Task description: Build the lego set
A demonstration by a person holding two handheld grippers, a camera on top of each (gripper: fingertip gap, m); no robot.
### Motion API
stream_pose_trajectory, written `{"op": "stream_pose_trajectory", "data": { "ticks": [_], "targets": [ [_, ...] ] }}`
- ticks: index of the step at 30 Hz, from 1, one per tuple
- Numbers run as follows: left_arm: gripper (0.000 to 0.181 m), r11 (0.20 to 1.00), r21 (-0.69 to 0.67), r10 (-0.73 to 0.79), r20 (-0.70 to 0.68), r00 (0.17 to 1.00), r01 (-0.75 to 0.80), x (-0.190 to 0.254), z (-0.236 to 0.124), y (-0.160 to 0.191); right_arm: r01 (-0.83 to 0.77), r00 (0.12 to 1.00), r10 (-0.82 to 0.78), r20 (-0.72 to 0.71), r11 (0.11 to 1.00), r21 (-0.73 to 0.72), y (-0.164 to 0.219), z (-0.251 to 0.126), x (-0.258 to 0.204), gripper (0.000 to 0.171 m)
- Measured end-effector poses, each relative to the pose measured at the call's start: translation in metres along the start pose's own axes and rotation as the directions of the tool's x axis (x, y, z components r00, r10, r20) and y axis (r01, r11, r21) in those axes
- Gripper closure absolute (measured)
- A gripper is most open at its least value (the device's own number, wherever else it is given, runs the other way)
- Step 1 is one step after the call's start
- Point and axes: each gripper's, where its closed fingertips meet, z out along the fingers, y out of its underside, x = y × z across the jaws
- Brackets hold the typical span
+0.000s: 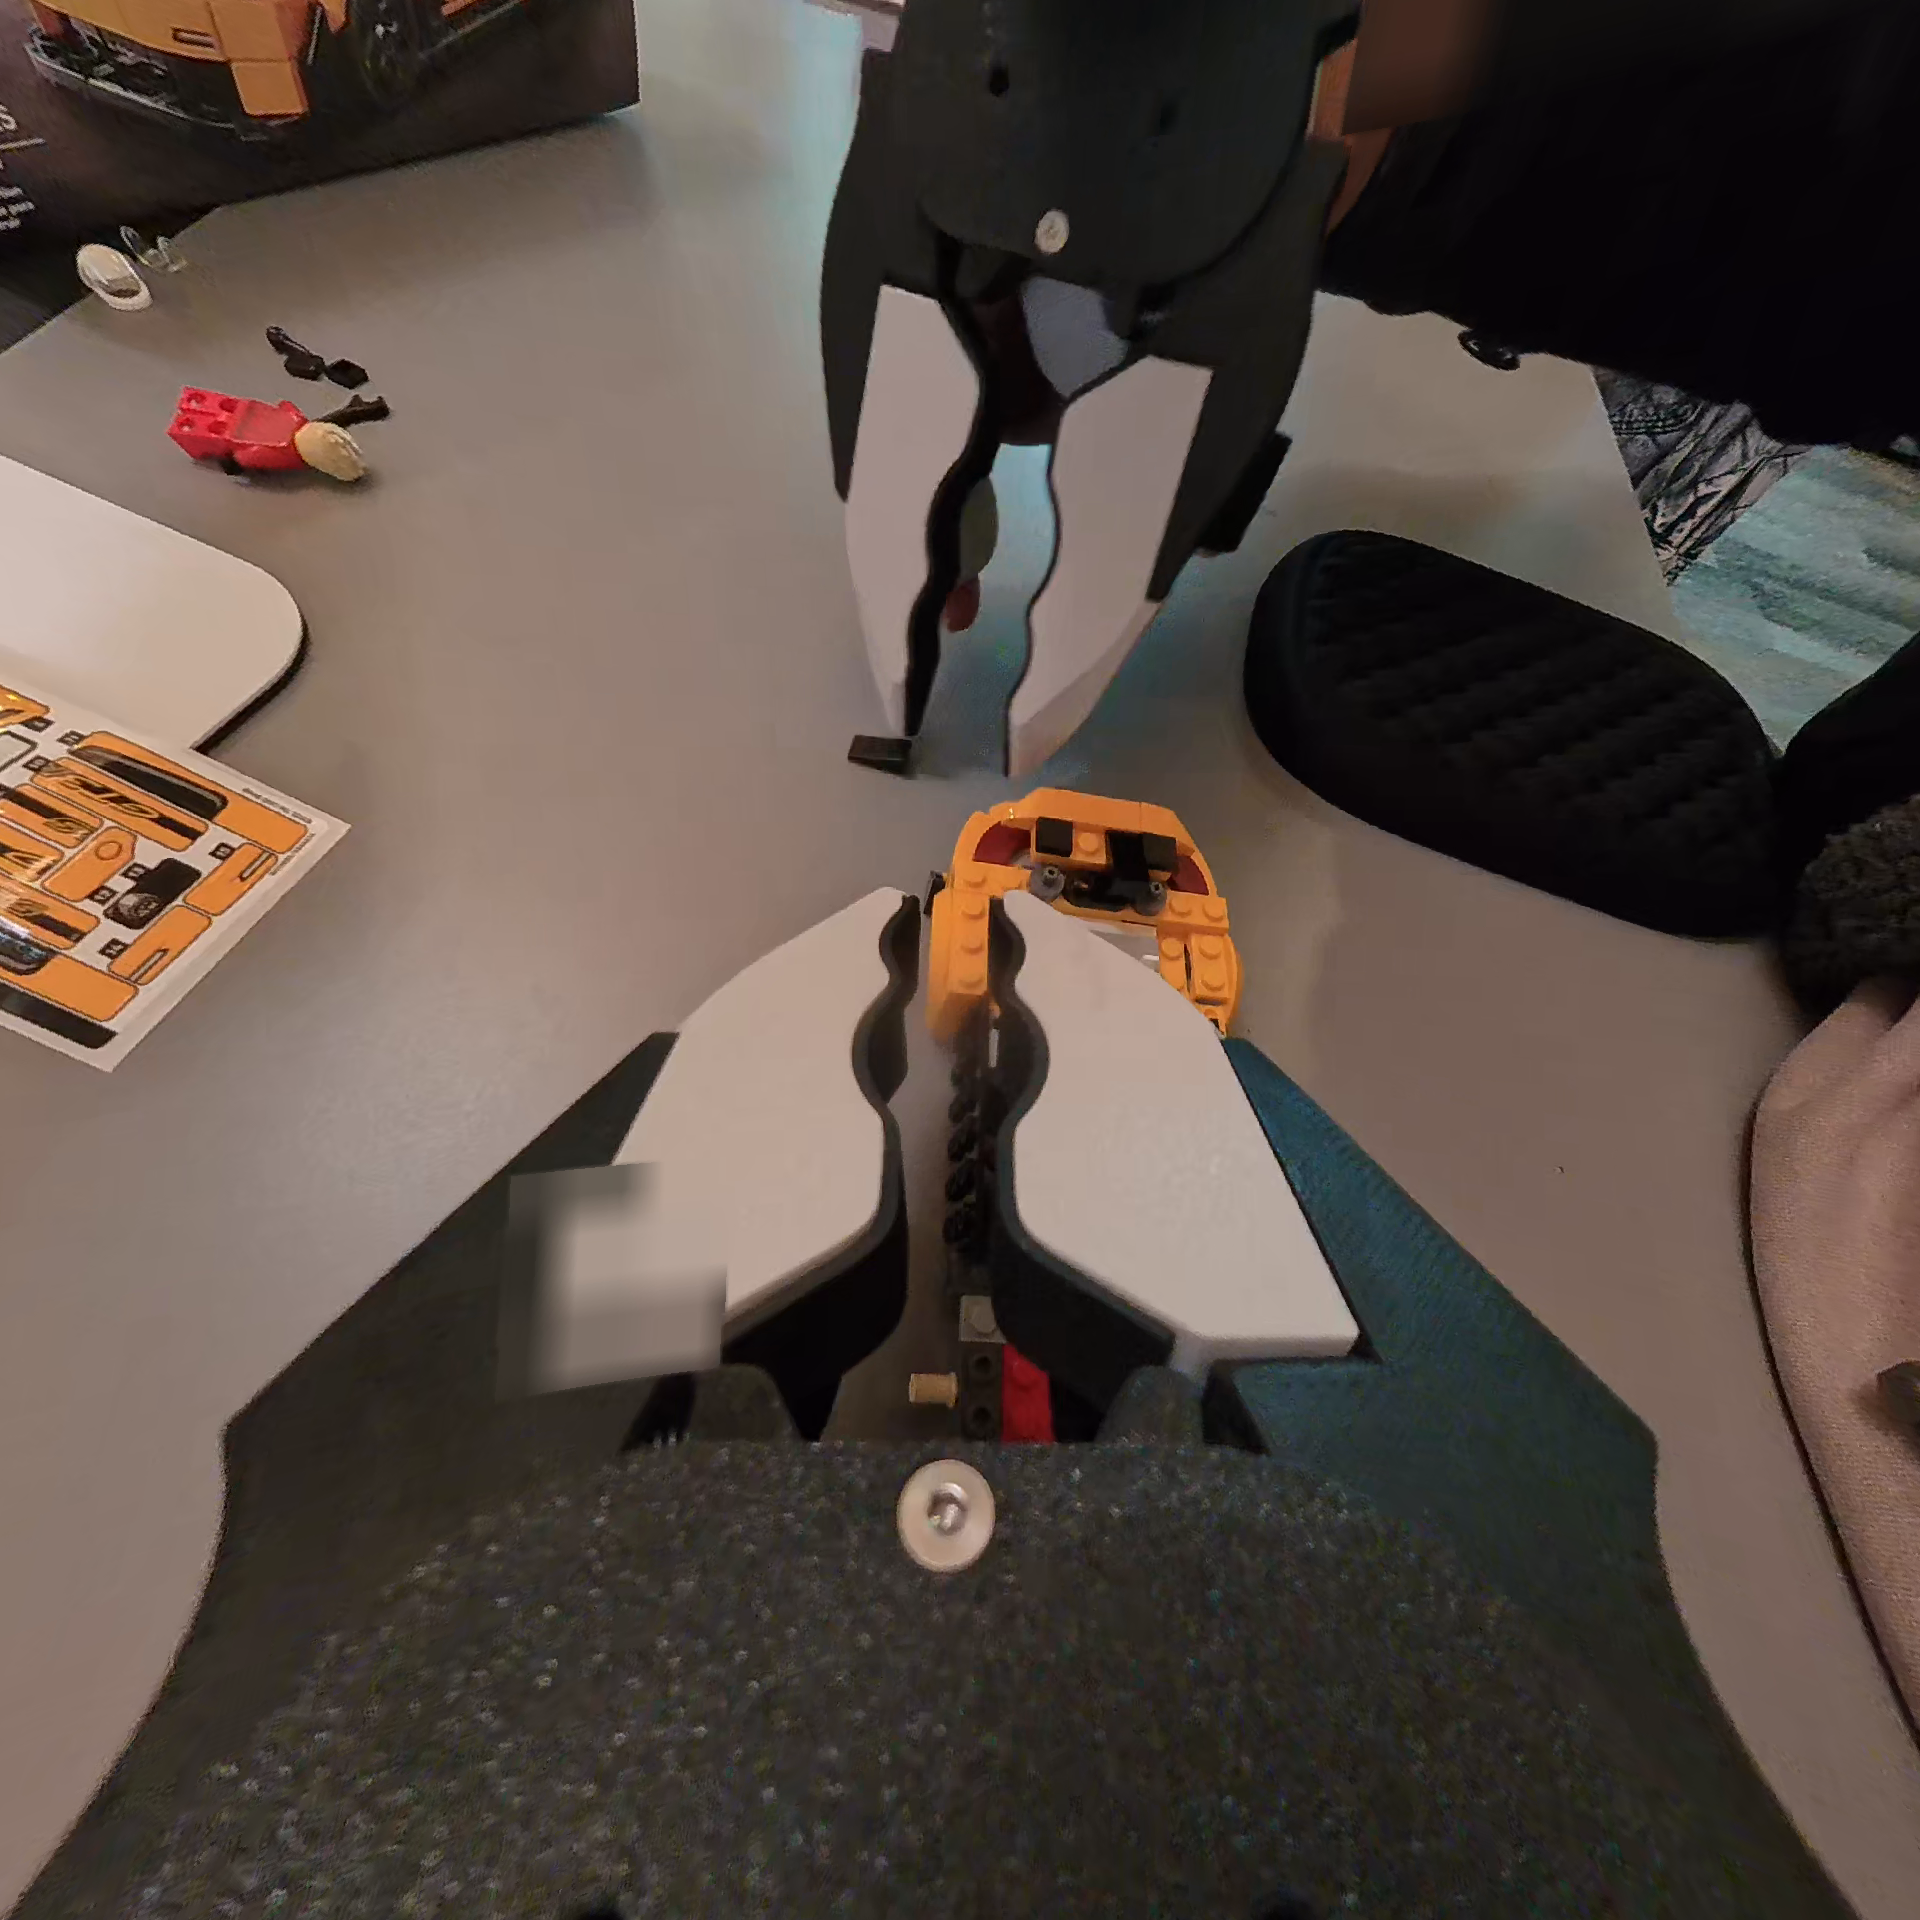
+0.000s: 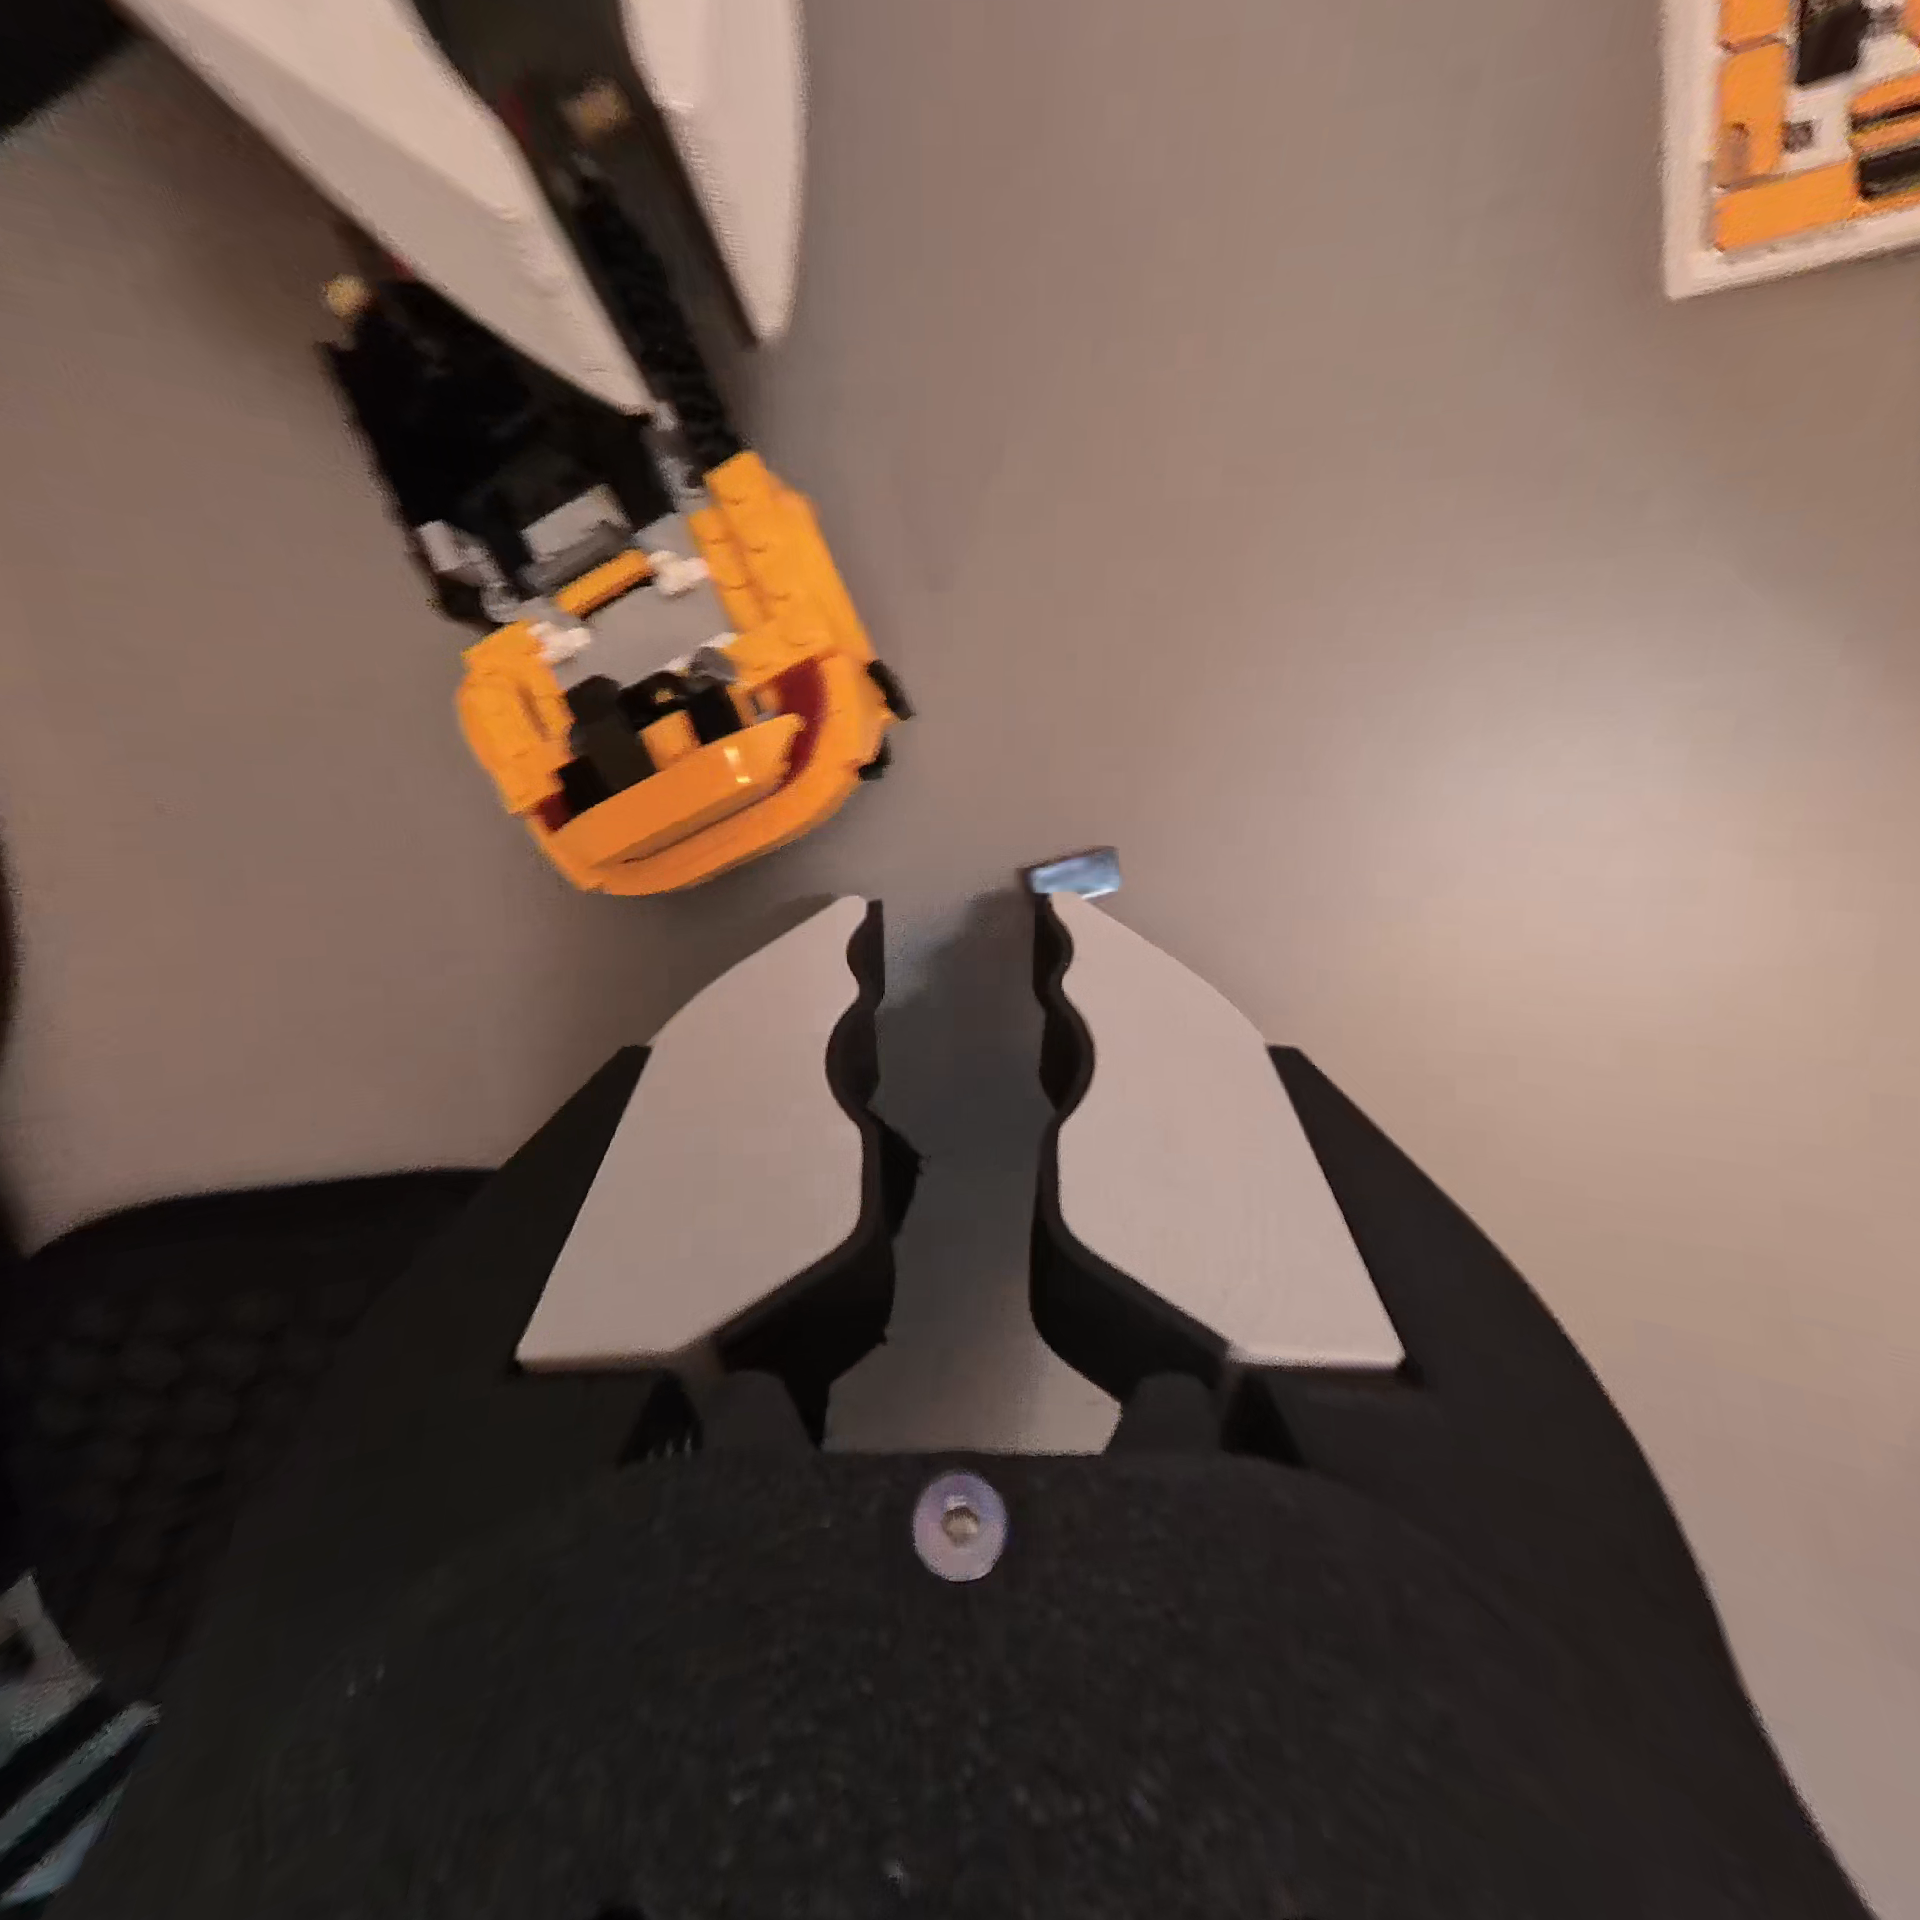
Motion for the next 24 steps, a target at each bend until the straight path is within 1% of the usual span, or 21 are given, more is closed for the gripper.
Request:
{"op": "stream_pose_trajectory", "data": {
  "ticks": [1, 3, 5, 7, 11, 12, 14, 17, 21, 24],
  "targets": [
    [0.169, 1.0, -0.001, 0.001, 0.0, 1.0, -0.001, 0.0, 0.0, 0.0, 0.036, 0.999, -0.036, 0.011, 0.999, 0.017, -0.001, -0.003, -0.003, 0.147],
    [0.169, 1.0, -0.003, 0.003, -0.003, 1.0, -0.003, 0.001, 0.001, 0.0, 0.145, 0.987, -0.141, -0.08, 0.989, 0.038, -0.004, -0.01, 0.008, 0.16],
    [0.169, 1.0, -0.007, 0.003, -0.006, 1.0, -0.003, 0.001, 0.001, 0.001, 0.247, 0.958, -0.241, -0.153, 0.969, 0.016, -0.004, -0.016, 0.019, 0.17],
    [0.169, 1.0, -0.009, 0.004, -0.006, 1.0, -0.004, 0.001, 0.002, 0.002, 0.324, 0.926, -0.323, -0.197, 0.946, -0.025, -0.005, -0.016, 0.028, 0.171],
    [0.169, 1.0, -0.007, 0.006, -0.002, 1.0, -0.006, 0.0, 0.001, 0.001, 0.412, 0.884, -0.424, -0.196, 0.905, -0.104, -0.005, -0.008, 0.027, 0.169],
    [0.169, 1.0, -0.007, 0.004, -0.003, 1.0, -0.004, 0.0, 0.001, 0.002, 0.431, 0.872, -0.447, -0.2, 0.895, -0.119, -0.005, -0.006, 0.027, 0.166],
    [0.169, 1.0, -0.007, 0.0, -0.006, 1.0, 0.0, 0.0, 0.001, 0.002, 0.459, 0.857, -0.48, -0.19, 0.877, -0.143, -0.005, -0.001, 0.023, 0.159],
    [0.169, 1.0, -0.008, -0.001, -0.009, 1.0, 0.0, 0.0, 0.001, 0.002, 0.475, 0.845, -0.492, -0.212, 0.871, -0.128, -0.013, 0.003, 0.022, 0.158],
    [0.169, 1.0, -0.009, 0.002, -0.007, 1.0, -0.002, 0.0, 0.002, 0.002, 0.454, 0.863, -0.464, -0.201, 0.886, -0.096, -0.02, 0.005, 0.024, 0.158],
    [0.169, 1.0, -0.011, 0.002, -0.012, 1.0, -0.002, 0.0, 0.002, 0.003, 0.432, 0.888, -0.436, -0.143, 0.9, -0.064, -0.022, 0.001, 0.022, 0.157]
  ]
}}
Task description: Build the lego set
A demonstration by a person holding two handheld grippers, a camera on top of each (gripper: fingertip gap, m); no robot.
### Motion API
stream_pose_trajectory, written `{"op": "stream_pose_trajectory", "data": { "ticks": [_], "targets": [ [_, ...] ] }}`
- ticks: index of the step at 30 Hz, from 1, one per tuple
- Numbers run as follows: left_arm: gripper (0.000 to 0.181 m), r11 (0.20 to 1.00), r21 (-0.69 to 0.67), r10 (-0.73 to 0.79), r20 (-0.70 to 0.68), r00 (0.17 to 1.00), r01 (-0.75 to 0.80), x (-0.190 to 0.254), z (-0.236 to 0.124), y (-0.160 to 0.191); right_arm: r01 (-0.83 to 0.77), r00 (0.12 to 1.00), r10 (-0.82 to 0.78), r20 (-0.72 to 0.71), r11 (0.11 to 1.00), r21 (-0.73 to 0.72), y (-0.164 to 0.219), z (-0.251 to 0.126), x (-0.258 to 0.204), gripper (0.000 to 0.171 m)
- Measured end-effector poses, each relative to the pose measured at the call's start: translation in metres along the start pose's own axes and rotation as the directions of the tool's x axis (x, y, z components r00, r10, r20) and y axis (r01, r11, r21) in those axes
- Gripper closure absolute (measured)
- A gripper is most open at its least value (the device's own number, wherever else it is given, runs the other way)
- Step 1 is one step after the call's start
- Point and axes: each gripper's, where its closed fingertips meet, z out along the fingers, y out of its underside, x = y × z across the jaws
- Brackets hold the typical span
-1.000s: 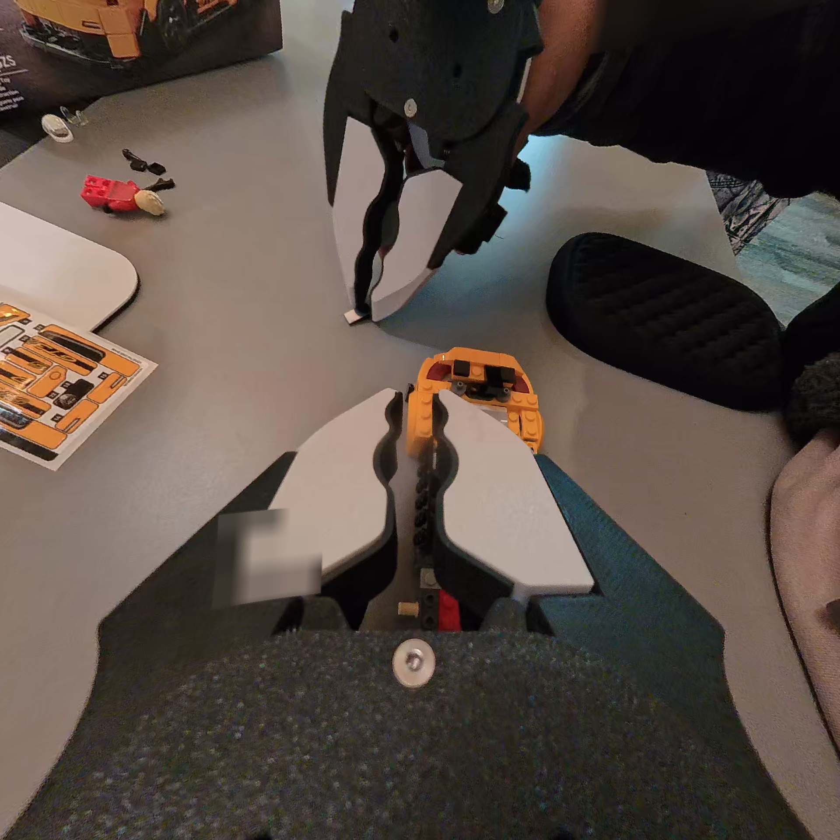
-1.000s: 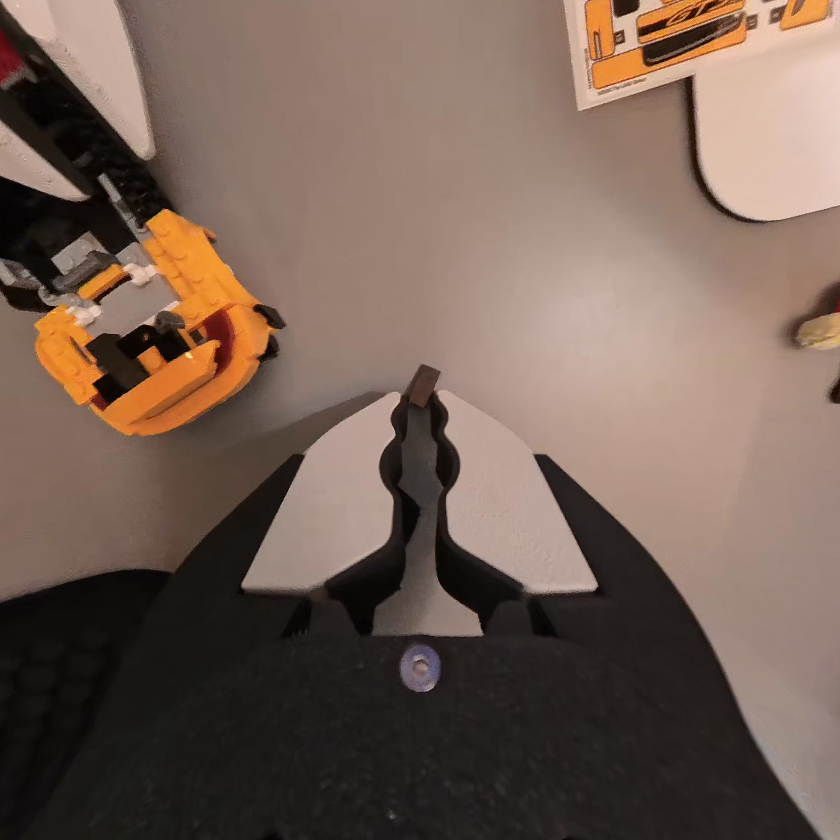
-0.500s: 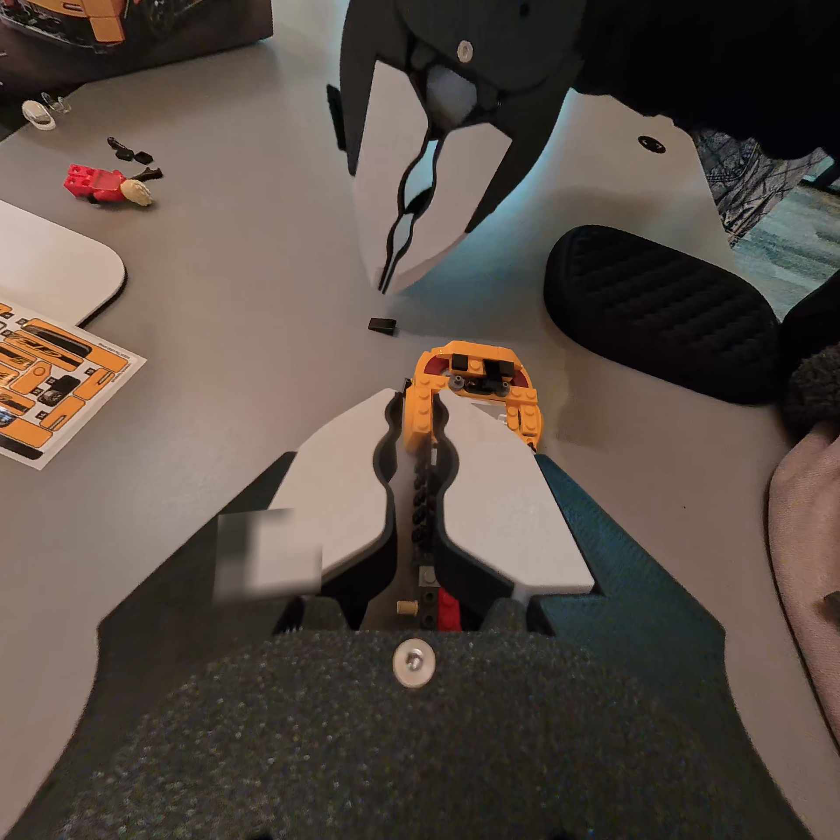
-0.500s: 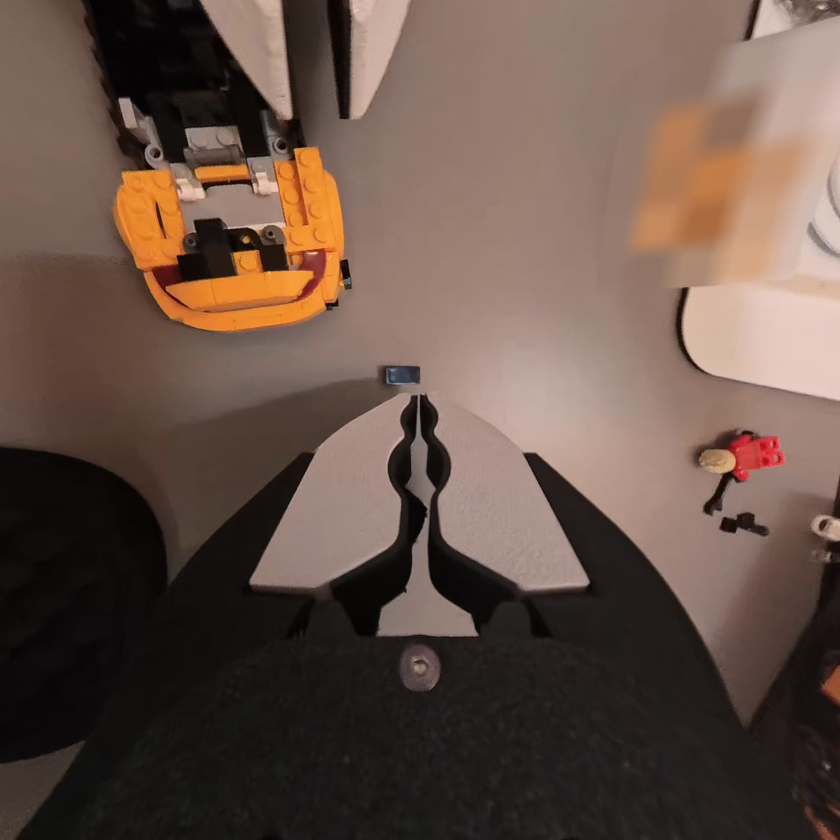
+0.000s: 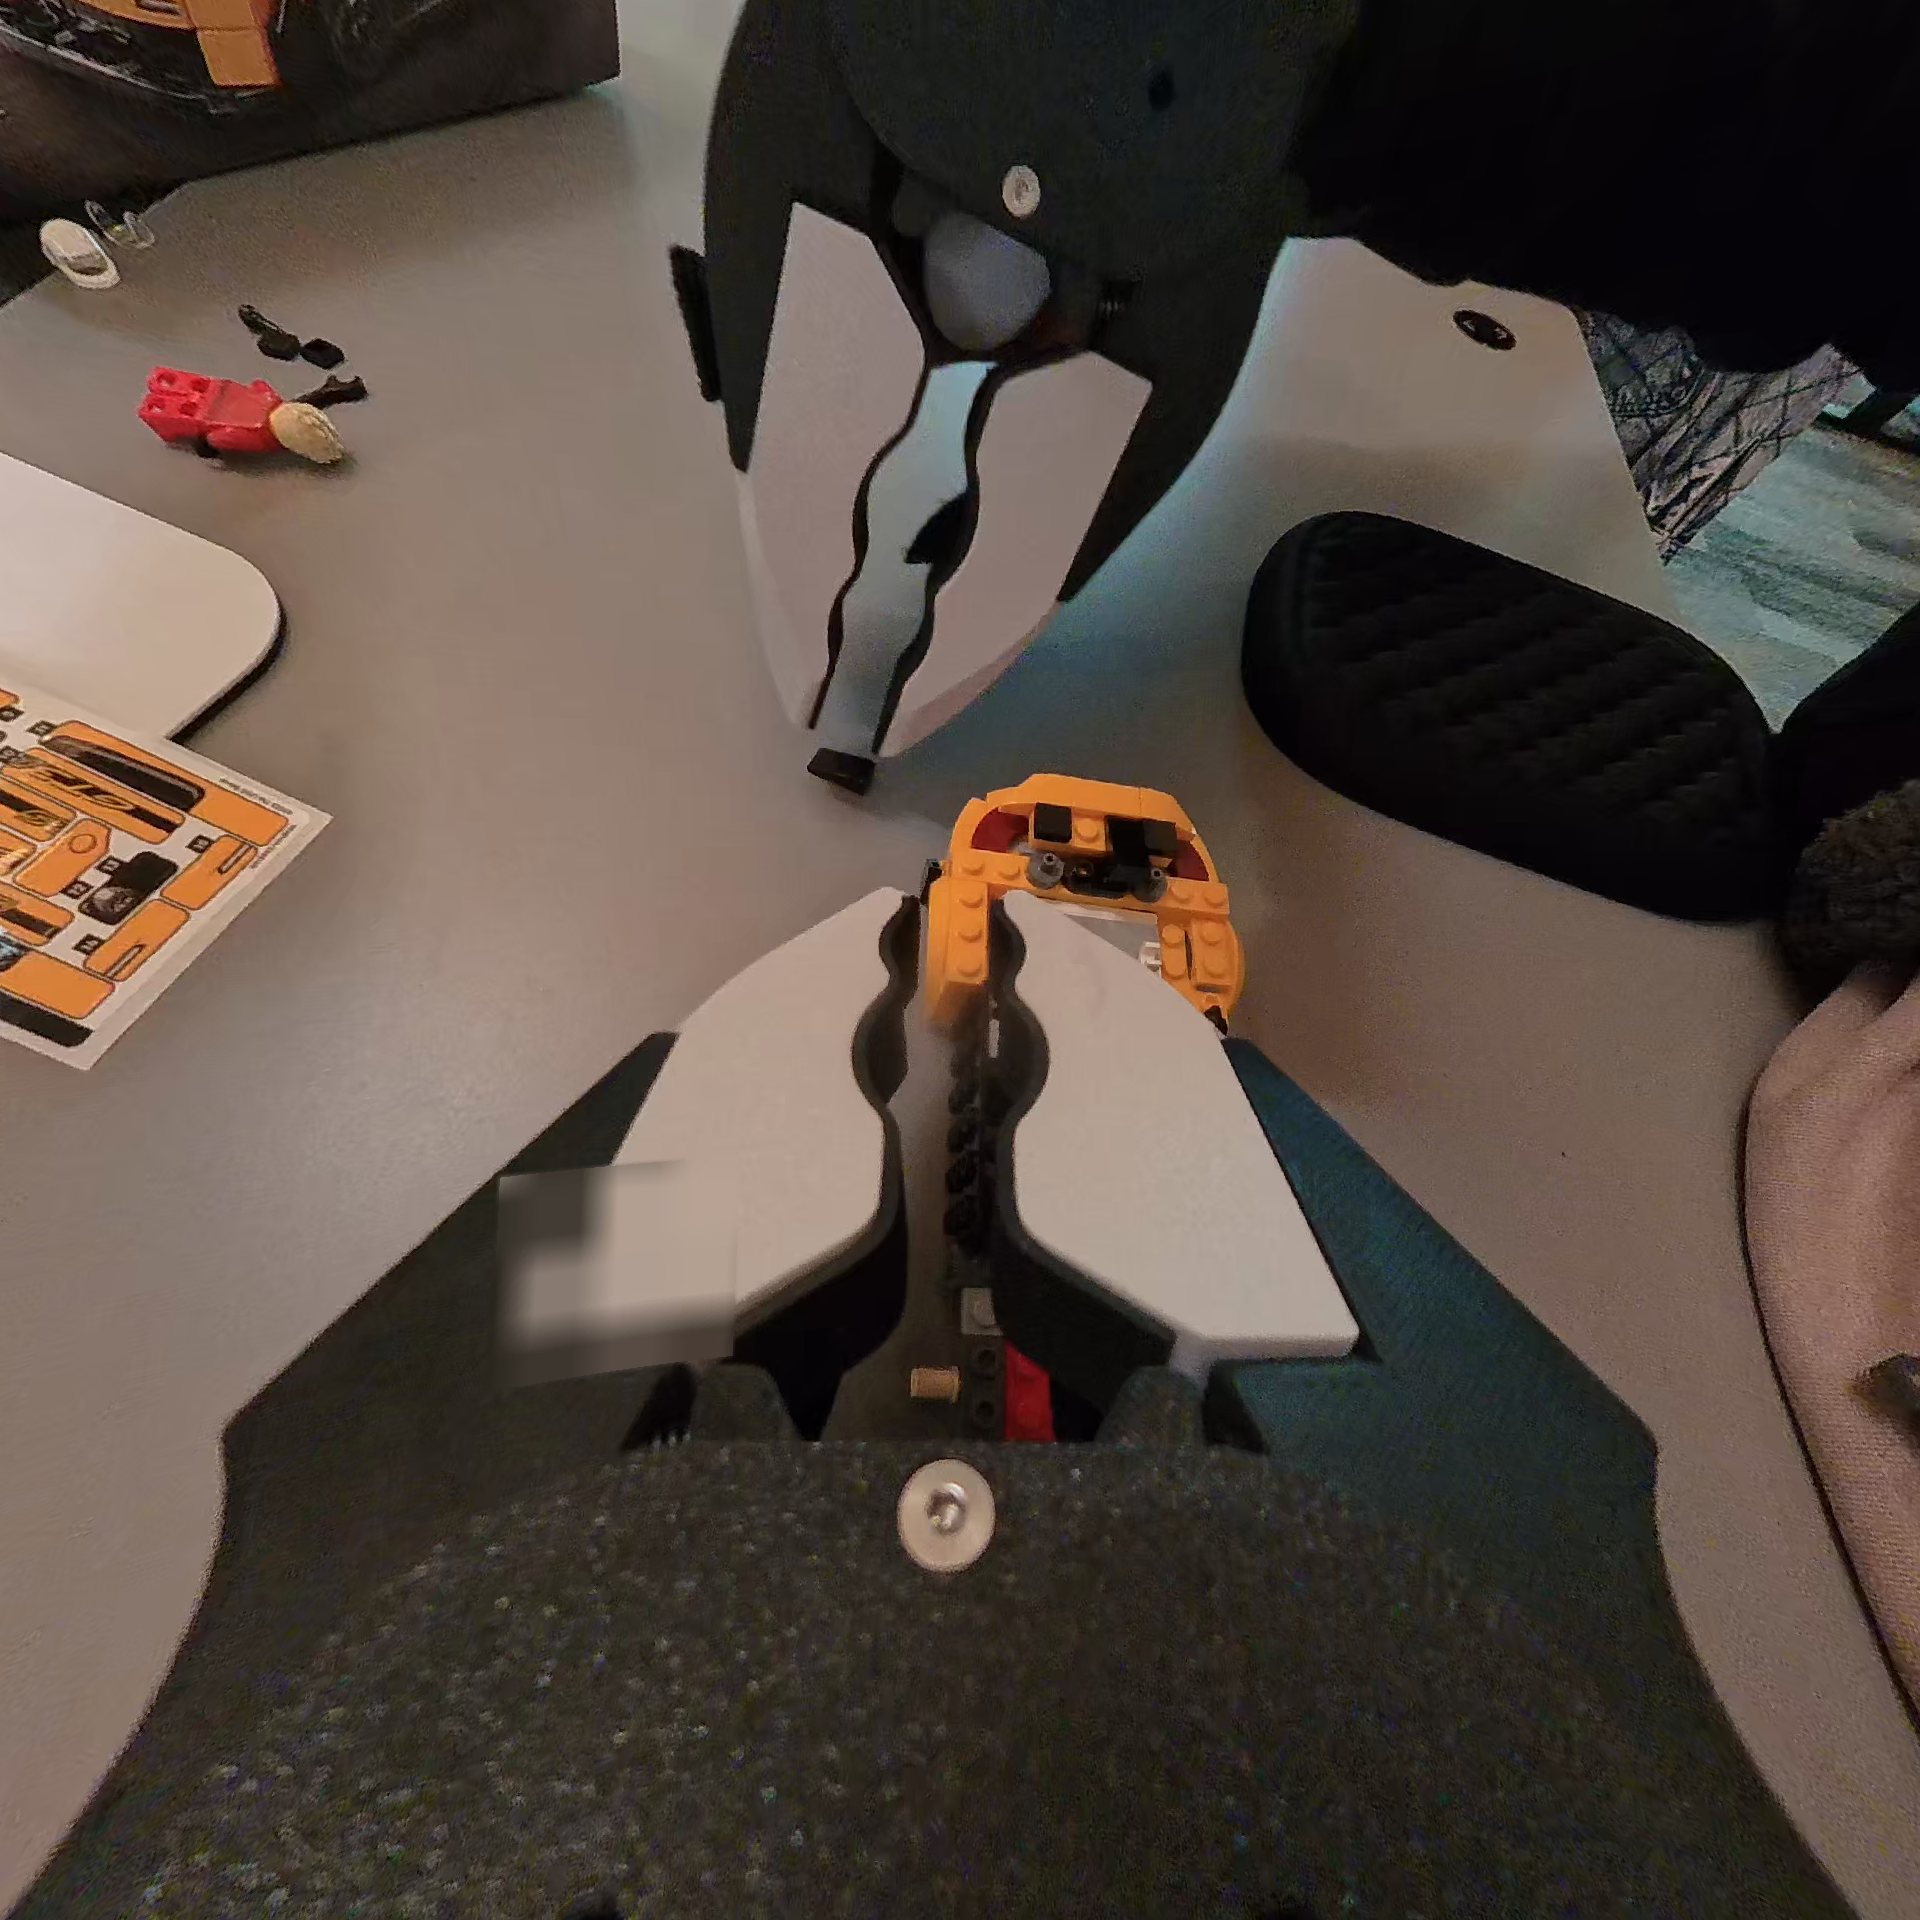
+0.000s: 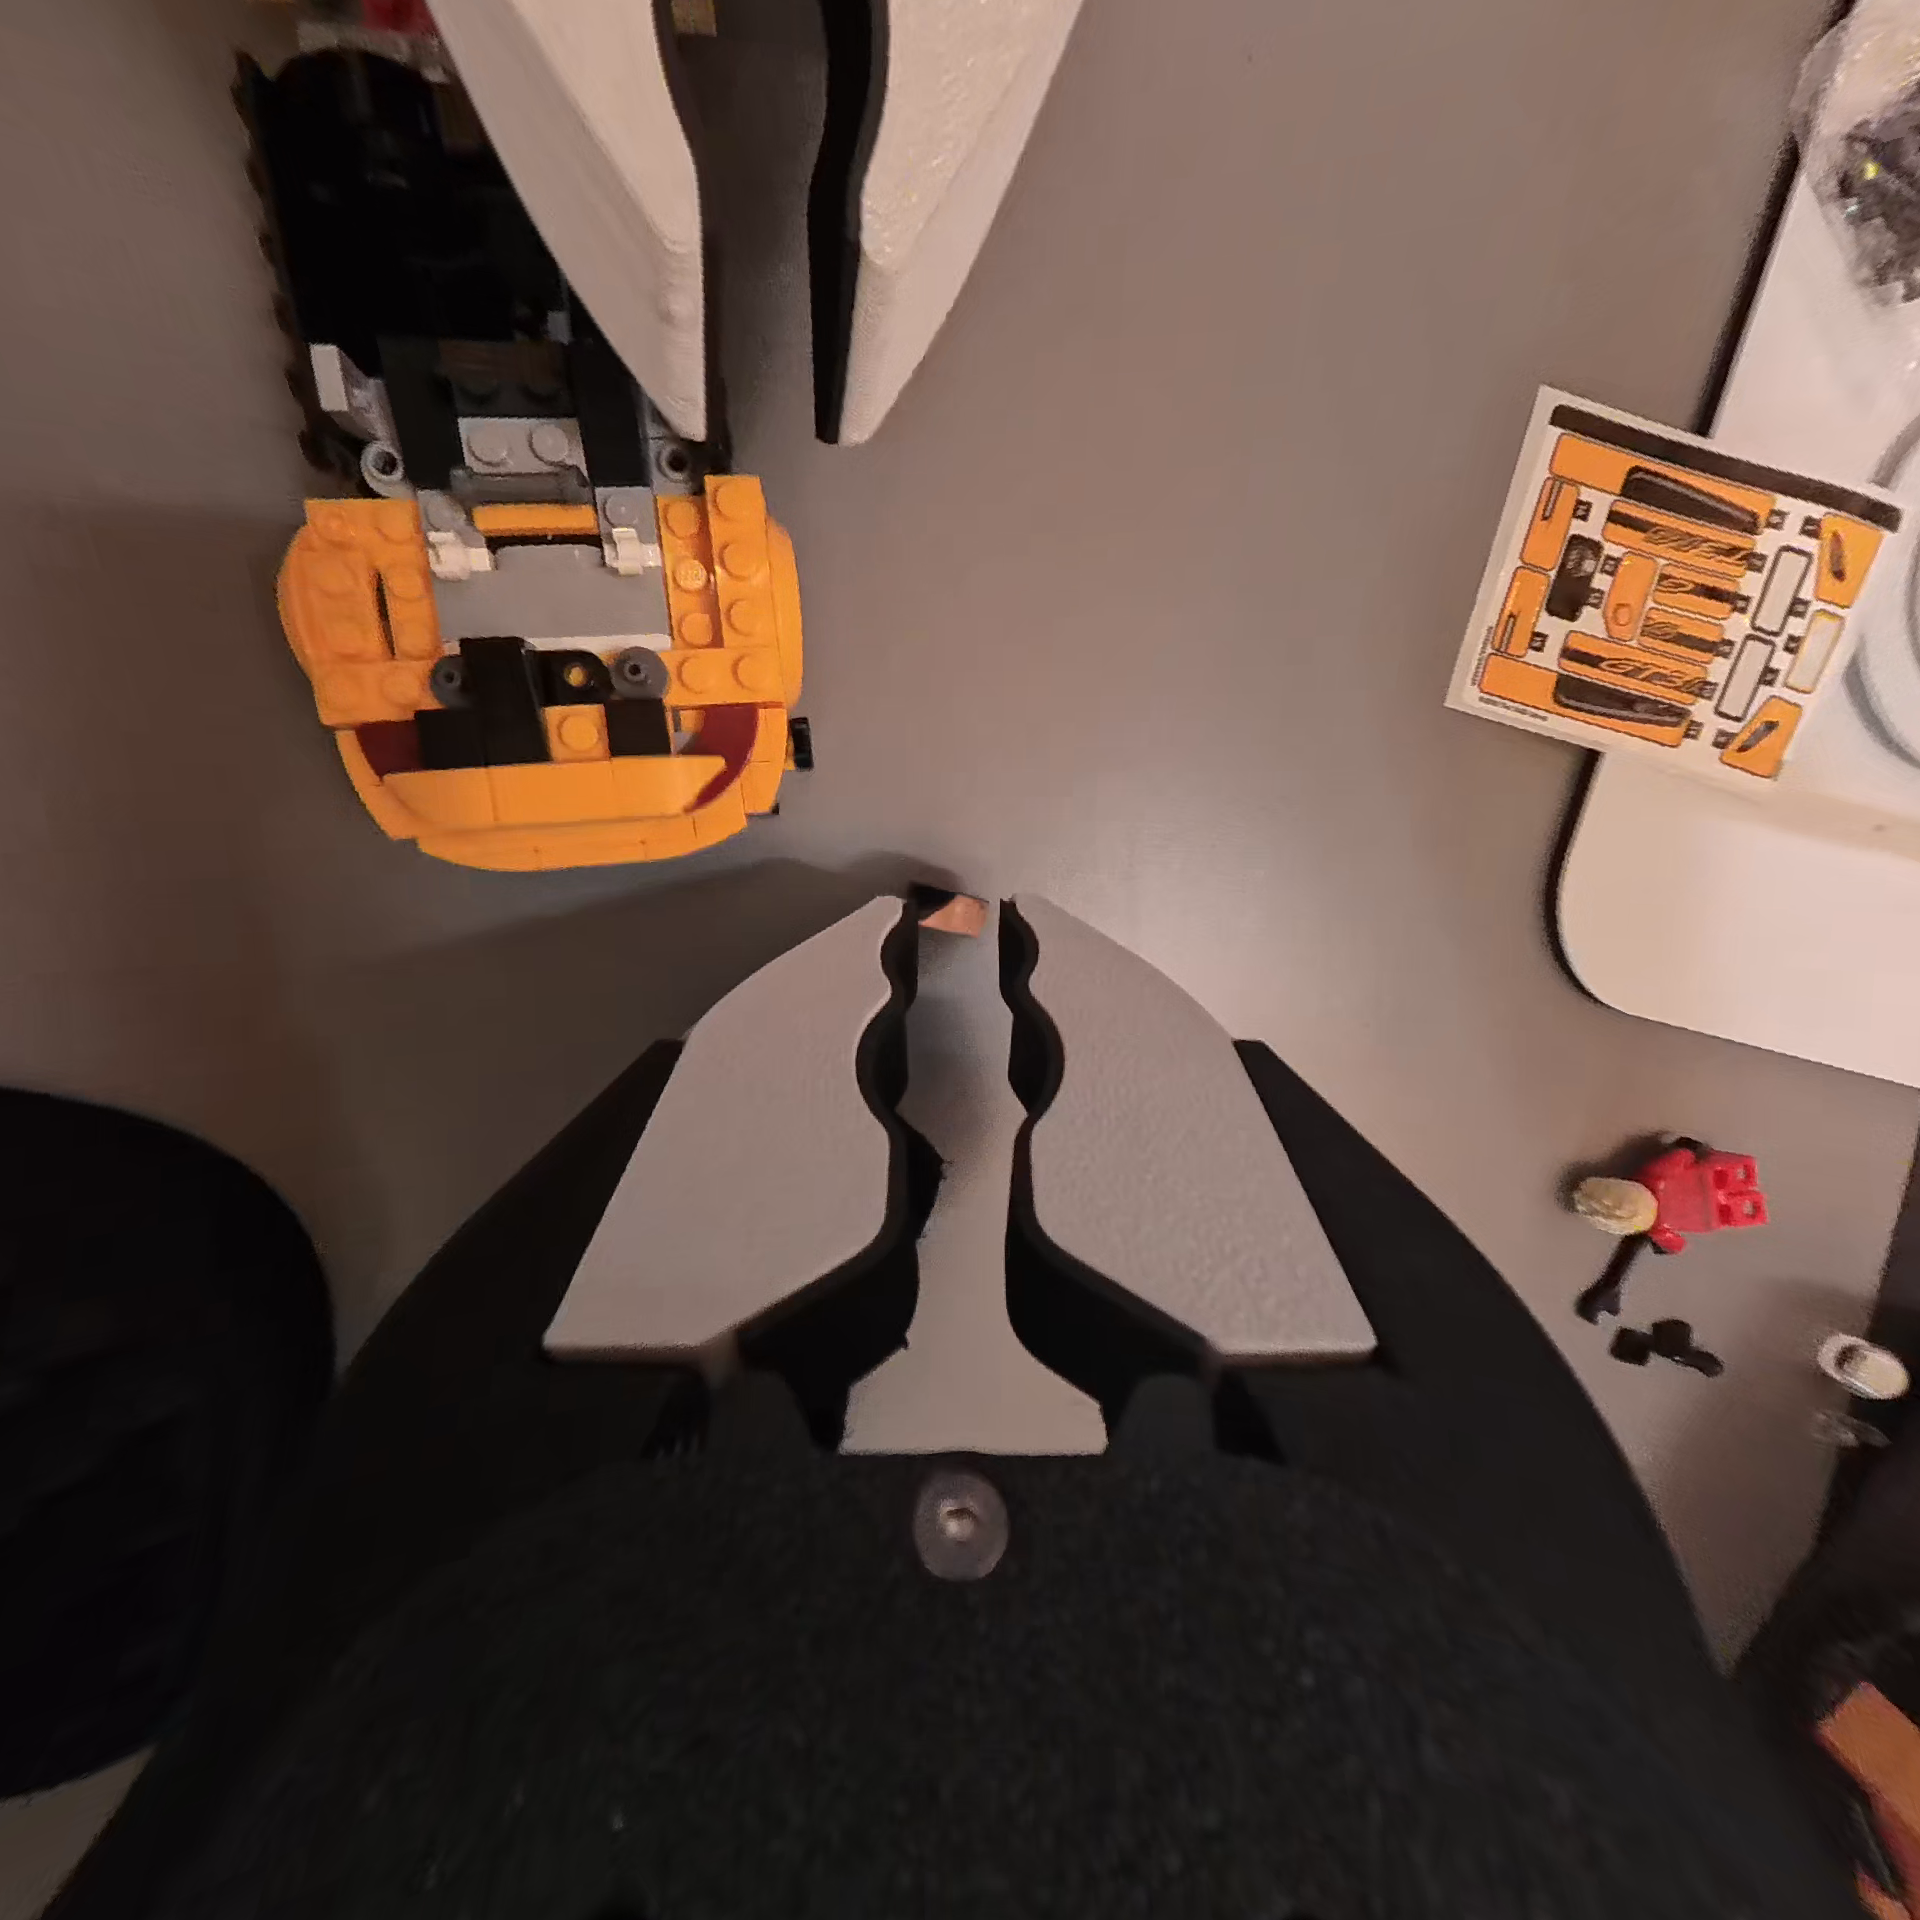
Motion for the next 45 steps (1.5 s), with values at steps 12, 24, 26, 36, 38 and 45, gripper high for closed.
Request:
{"op": "stream_pose_trajectory", "data": {
  "ticks": [12, 24, 26, 36, 38, 45],
  "targets": [
    [0.17, 1.0, -0.009, 0.002, -0.008, 1.0, -0.002, -0.002, 0.001, 0.003, 0.418, 0.894, -0.388, 0.223, 0.903, -0.103, 0.004, 0.008, 0.0, 0.151],
    [0.168, 1.0, 0.004, 0.014, -0.019, 1.0, -0.014, 0.0, 0.002, 0.002, -0.003, 0.976, -0.005, 0.217, 0.999, 0.037, -0.02, -0.008, -0.007, 0.164],
    [0.166, 0.999, 0.029, 0.039, -0.015, 0.999, -0.038, 0.003, 0.001, -0.003, -0.083, 0.975, 0.05, 0.218, 0.986, 0.143, -0.044, -0.022, -0.014, 0.164],
    [0.168, 0.983, 0.117, 0.145, -0.007, 0.989, -0.143, 0.019, -0.005, -0.022, -0.108, 0.985, 0.065, 0.157, 0.953, 0.284, -0.073, -0.035, -0.035, 0.164],
    [0.168, 0.984, 0.123, 0.133, -0.022, 0.991, -0.129, 0.02, -0.005, -0.022, -0.107, 0.986, 0.061, 0.155, 0.946, 0.306, -0.074, -0.036, -0.037, 0.164],
    [0.168, 0.988, 0.098, 0.124, -0.034, 0.992, -0.12, 0.02, -0.002, -0.016, -0.118, 0.988, 0.076, 0.137, 0.937, 0.328, -0.066, -0.032, -0.04, 0.164]
  ]
}}
